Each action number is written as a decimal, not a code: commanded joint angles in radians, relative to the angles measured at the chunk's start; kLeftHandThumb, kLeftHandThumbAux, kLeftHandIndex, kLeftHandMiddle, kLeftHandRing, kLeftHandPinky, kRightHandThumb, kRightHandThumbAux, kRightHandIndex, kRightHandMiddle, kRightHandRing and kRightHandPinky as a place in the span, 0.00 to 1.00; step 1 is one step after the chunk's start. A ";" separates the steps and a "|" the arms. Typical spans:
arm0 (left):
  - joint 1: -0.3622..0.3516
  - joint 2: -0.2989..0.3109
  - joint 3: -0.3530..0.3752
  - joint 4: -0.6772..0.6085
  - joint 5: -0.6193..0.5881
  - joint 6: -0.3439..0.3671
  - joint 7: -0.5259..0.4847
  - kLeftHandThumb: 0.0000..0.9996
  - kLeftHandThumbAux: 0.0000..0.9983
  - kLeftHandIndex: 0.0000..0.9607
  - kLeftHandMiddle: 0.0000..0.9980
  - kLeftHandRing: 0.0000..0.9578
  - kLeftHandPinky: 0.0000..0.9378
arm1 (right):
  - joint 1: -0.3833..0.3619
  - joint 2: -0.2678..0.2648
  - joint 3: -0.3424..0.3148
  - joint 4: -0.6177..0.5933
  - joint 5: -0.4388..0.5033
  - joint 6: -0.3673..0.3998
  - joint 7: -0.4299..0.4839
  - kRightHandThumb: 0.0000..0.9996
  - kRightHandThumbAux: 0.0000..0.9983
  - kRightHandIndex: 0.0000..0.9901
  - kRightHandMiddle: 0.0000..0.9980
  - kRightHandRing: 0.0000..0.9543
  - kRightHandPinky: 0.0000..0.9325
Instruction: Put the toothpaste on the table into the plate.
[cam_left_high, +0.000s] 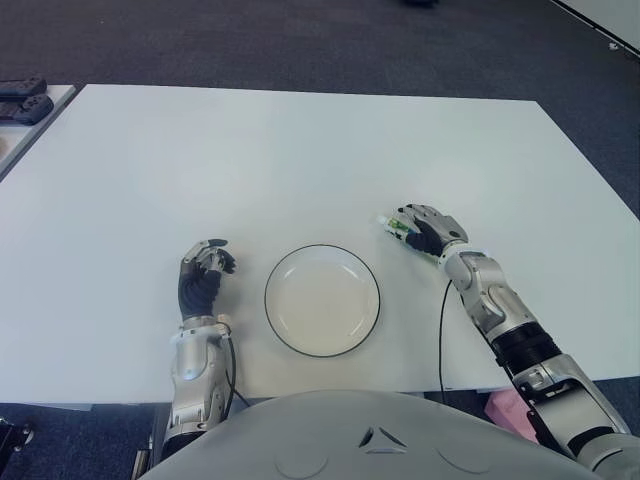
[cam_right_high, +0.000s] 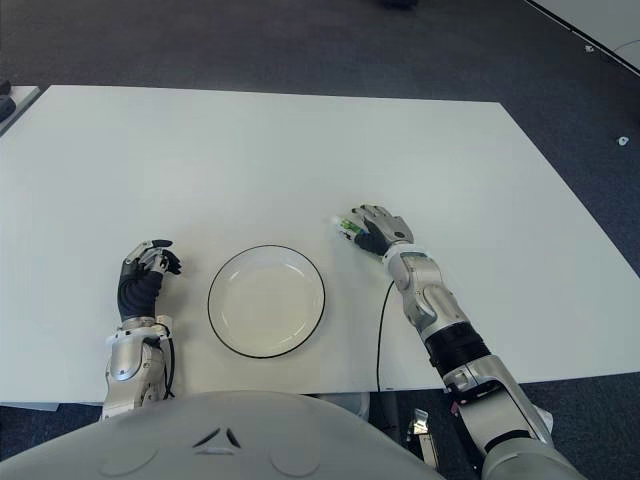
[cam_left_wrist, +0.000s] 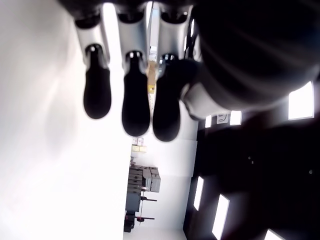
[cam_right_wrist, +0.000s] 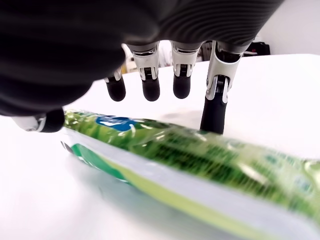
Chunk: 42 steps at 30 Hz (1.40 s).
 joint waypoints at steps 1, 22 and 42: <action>0.024 -0.010 -0.003 0.044 -0.001 0.051 -0.006 0.71 0.72 0.45 0.63 0.65 0.64 | 0.033 -0.029 0.026 0.064 -0.016 0.026 0.069 0.60 0.15 0.00 0.00 0.00 0.00; 0.031 -0.024 0.000 0.017 0.001 0.092 0.017 0.71 0.72 0.45 0.62 0.64 0.63 | 0.023 -0.147 0.040 0.068 -0.037 -0.049 0.109 0.62 0.16 0.00 0.00 0.00 0.00; 0.052 -0.021 -0.001 0.000 0.003 0.093 0.022 0.71 0.72 0.45 0.61 0.63 0.62 | 0.114 -0.089 0.154 0.107 -0.179 -0.057 -0.045 0.62 0.16 0.00 0.00 0.00 0.00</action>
